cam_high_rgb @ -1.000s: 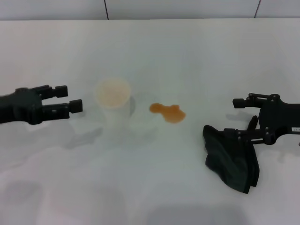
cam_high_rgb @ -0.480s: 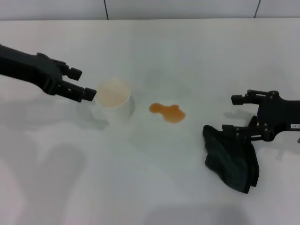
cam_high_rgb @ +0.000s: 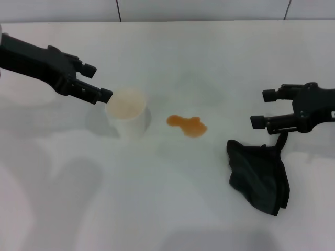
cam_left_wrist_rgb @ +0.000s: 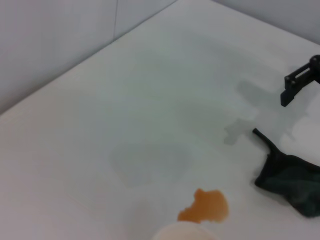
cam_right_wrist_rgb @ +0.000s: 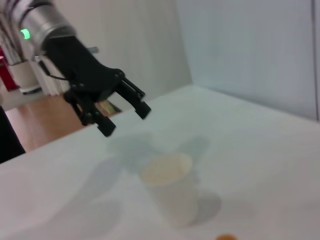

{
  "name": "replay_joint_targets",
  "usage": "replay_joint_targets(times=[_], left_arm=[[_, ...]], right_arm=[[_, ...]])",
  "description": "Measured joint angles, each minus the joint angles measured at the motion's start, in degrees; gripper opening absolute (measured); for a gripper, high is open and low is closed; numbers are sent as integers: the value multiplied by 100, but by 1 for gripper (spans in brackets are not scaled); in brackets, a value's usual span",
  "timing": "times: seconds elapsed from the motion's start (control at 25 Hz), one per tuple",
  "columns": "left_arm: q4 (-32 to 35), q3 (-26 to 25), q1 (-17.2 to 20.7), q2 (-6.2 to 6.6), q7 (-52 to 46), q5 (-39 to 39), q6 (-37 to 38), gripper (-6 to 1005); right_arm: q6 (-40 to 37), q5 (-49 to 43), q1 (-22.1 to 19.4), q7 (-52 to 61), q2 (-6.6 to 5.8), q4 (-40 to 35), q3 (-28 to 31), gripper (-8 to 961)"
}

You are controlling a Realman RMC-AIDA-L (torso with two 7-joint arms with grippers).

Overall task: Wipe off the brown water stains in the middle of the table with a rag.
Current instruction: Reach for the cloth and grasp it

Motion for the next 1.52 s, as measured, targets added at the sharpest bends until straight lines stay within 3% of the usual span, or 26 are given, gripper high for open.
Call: replay_joint_targets(times=[0.16, 0.36, 0.64, 0.84, 1.08, 1.52], left_arm=[[19, 0, -74, -13, 43, -132, -39, 863], [5, 0, -185, -18, 54, -406, -81, 863], [35, 0, -304, -16, 159, -574, -201, 863], [228, 0, -380, -20, 174, -550, -311, 863], [389, 0, -394, -18, 209, -512, -451, 863], [388, 0, -469, -11, 232, -501, -529, 863]], right_arm=[[-408, -705, 187, 1075, -39, -448, -27, 868], [-866, -1703, 368, 2246, 125, -1099, -251, 868], [-763, -1896, 473, 2951, 128, -1127, -1039, 868], [-247, -2615, 566, 3634, 135, -1202, -1504, 867], [110, -2936, 607, 4002, 141, -1224, -1737, 858], [-211, -2928, 696, 4139, 149, -1378, -1993, 843]])
